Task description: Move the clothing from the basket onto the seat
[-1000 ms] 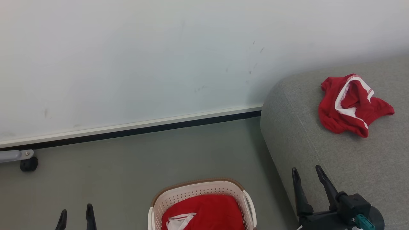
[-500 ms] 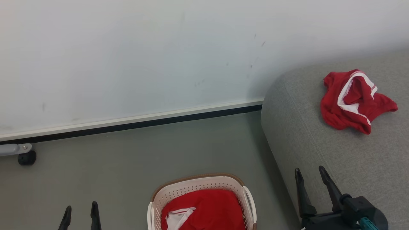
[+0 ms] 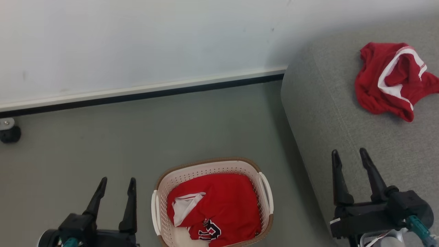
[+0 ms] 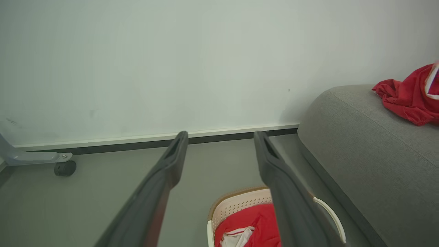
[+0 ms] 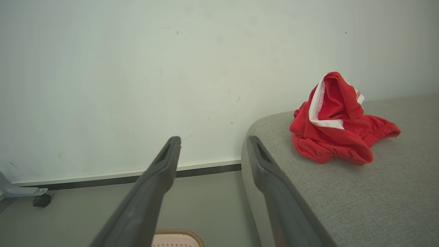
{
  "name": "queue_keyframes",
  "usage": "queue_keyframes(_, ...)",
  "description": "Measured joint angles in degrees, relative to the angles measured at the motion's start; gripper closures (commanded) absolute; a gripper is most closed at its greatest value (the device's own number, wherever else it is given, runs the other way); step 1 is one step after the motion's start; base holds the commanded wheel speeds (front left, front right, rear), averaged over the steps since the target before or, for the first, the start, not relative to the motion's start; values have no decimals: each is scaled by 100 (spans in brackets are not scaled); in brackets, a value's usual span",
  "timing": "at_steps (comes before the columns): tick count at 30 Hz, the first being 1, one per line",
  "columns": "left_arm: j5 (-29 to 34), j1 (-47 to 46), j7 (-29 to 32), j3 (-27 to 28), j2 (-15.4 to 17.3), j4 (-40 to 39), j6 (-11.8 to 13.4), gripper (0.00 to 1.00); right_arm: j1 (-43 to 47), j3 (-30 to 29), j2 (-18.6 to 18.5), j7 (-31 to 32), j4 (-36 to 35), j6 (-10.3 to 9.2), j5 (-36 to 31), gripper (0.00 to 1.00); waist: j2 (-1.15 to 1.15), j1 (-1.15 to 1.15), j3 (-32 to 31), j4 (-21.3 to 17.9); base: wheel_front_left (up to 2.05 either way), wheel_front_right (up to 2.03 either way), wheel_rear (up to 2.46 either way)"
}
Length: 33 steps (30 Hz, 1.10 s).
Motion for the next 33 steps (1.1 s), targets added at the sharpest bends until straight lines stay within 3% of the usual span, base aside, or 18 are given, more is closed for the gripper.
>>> queue_keyframes(20,602,-1802,899,-1143,-267,1306,-490,0,-1184,-116,-15,-9,-621,0,-12,0,1,1,1650,-341,0,0,0)
queue_keyframes(33,890,-2718,1261,-1383,-350,2307,-643,0,-2524,-60,155,-10,-902,34,-54,0,1,1,2760,-626,0,0,0)
